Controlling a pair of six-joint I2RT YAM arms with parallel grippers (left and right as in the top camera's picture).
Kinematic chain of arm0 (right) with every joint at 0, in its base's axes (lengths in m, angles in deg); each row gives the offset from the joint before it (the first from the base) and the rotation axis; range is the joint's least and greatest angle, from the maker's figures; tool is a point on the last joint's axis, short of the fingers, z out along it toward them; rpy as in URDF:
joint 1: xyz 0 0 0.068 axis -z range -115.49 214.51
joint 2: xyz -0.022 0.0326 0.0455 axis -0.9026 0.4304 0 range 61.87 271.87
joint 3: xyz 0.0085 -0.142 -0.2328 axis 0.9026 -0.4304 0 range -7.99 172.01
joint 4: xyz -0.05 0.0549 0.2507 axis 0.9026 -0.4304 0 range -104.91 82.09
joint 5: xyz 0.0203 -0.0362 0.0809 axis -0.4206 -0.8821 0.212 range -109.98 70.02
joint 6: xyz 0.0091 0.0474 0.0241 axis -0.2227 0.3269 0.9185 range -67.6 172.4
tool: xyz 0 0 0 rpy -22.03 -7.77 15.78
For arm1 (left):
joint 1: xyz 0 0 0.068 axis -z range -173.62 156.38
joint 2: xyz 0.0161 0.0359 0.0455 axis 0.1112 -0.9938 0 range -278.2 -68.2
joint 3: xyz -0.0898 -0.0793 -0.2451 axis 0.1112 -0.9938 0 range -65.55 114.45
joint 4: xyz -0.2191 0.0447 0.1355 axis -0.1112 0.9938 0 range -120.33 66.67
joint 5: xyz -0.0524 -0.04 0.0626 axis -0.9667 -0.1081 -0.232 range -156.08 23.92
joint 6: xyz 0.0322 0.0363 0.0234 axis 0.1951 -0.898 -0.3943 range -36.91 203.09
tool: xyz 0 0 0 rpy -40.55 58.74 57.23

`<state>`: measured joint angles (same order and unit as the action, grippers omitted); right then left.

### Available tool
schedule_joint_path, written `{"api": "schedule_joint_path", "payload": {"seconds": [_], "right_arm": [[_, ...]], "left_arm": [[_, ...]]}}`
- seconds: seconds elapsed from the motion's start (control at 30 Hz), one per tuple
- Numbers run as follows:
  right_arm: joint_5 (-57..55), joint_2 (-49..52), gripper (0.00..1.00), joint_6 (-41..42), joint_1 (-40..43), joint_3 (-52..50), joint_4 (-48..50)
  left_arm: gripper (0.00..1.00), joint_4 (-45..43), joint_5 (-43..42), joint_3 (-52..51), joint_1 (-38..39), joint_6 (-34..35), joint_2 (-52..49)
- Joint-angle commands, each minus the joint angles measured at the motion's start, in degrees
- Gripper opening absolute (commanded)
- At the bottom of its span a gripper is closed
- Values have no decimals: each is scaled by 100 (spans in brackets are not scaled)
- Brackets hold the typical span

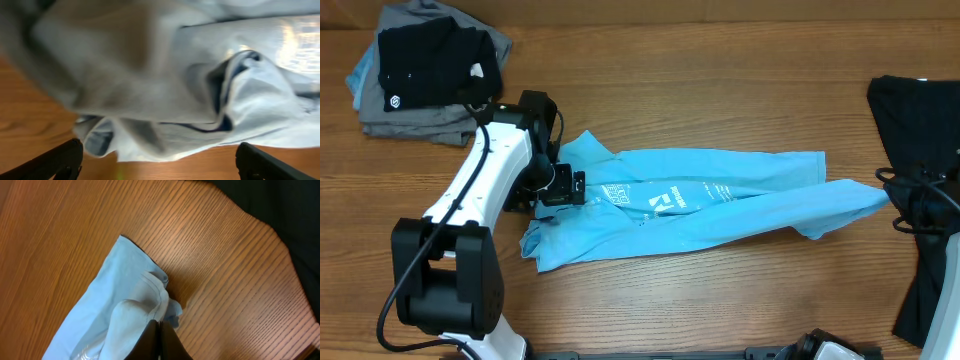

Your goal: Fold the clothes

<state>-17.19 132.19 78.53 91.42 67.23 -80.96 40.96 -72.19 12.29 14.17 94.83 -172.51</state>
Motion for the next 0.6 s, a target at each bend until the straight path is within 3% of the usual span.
{"api": "schedule_joint_path", "payload": {"seconds": [0.0, 0.13, 0.23, 0.3, 0.57], "right_arm": [[11, -76, 4, -90, 15, 168, 13], [11, -76, 4, -90, 15, 168, -11], [13, -76, 4, -87, 15, 168, -15], [15, -76, 4, -87, 15, 168, -20], [33, -76, 4, -90, 15, 168, -50]], "left_arm": [[99, -2, -446, -35, 17, -299, -59], [93, 68, -448, -52, 17, -297, -59], [75, 24, -568, -136, 17, -234, -61], [70, -4, -785, -229, 20, -232, -61], [77, -518, -831, -623, 35, -234, -63]]}}
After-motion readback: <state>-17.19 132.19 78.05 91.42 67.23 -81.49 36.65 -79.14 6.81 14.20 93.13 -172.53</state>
